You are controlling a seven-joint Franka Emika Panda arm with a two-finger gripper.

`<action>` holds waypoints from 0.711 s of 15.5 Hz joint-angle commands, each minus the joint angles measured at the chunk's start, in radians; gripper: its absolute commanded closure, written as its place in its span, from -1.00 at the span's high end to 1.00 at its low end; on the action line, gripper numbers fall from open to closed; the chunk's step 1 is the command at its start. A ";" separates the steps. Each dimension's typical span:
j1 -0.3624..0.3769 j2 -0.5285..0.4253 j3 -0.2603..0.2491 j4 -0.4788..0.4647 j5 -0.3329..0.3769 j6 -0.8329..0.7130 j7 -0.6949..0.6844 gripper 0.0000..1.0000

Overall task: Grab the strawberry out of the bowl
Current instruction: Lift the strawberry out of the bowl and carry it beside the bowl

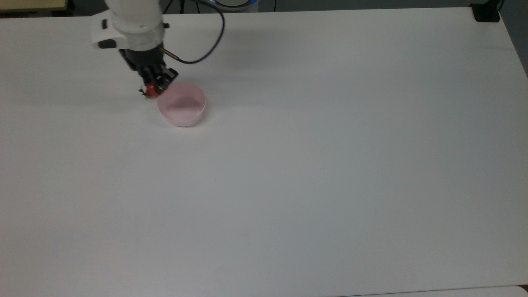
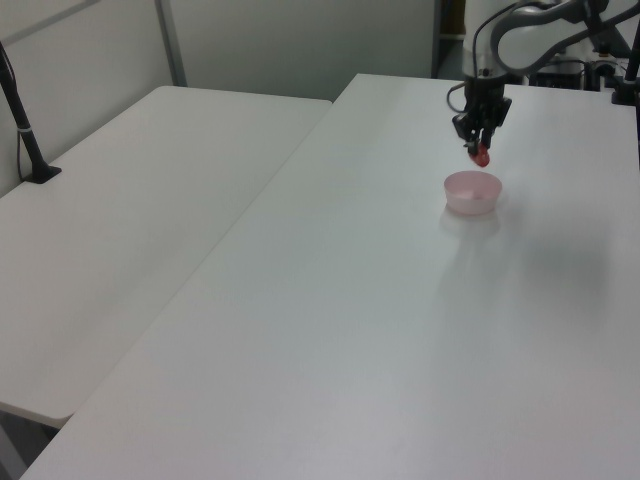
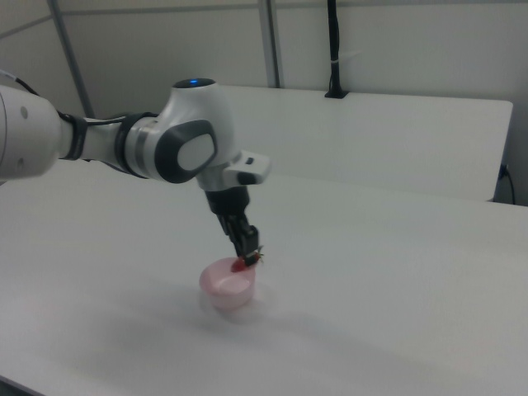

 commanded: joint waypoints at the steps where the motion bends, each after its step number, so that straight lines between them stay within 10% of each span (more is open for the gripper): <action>1: -0.027 0.026 -0.065 0.036 0.038 -0.022 -0.376 -0.59; 4: -0.073 0.103 -0.085 0.083 0.168 -0.019 -0.700 -0.58; 11: -0.107 0.209 -0.085 0.135 0.164 -0.015 -0.818 -0.45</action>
